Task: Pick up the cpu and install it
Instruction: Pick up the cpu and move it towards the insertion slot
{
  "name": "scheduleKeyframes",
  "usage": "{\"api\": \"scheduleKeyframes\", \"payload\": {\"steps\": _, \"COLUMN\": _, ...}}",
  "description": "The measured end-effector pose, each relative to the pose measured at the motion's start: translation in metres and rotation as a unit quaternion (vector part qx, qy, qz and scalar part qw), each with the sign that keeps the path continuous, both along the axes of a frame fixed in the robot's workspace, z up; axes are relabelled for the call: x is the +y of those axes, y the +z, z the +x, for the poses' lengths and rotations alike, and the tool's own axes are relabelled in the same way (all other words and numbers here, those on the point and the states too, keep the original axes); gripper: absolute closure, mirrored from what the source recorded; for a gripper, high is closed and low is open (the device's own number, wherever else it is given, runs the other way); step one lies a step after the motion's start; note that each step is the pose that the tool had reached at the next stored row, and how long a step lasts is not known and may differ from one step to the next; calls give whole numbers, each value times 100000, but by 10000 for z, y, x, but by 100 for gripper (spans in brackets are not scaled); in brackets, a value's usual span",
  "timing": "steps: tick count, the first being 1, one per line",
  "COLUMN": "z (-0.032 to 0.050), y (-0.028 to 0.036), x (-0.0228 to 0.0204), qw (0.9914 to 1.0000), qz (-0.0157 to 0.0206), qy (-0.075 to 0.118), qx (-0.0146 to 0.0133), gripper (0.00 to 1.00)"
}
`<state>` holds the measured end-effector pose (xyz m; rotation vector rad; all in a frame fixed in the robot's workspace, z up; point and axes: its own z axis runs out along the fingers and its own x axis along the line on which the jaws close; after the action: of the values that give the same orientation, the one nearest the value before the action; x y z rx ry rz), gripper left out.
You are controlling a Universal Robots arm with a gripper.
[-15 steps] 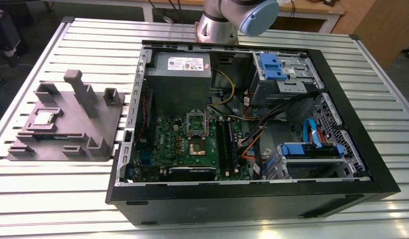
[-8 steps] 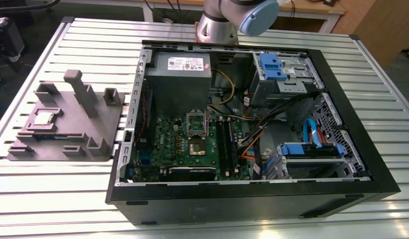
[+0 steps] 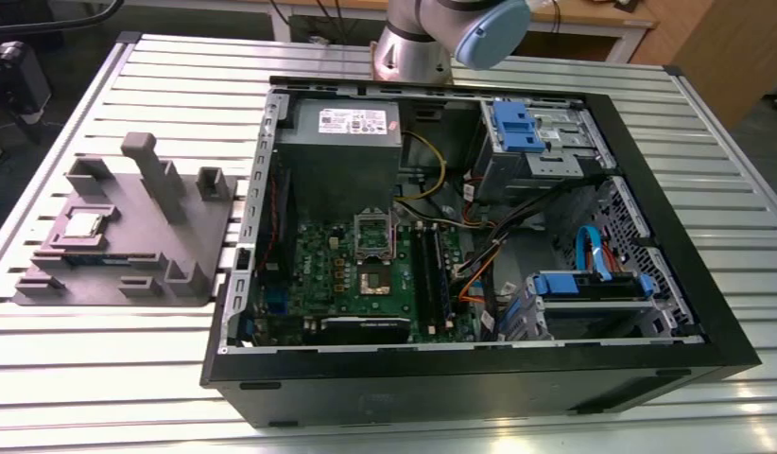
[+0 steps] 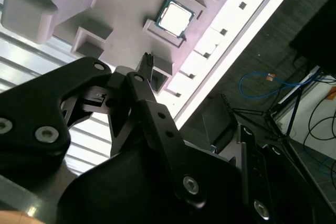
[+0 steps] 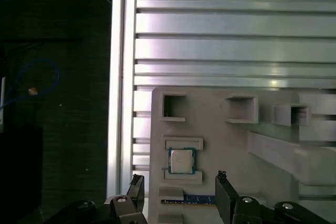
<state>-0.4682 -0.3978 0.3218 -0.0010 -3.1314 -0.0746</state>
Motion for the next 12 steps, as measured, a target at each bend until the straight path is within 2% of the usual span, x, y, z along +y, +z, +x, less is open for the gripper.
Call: {"api": "scheduleKeyframes", "payload": {"steps": 12, "z": 0, "y": -217, "x": 0, "qw": 100000, "qz": -2, "qy": -1, "qx": 1, "gripper": 35}}
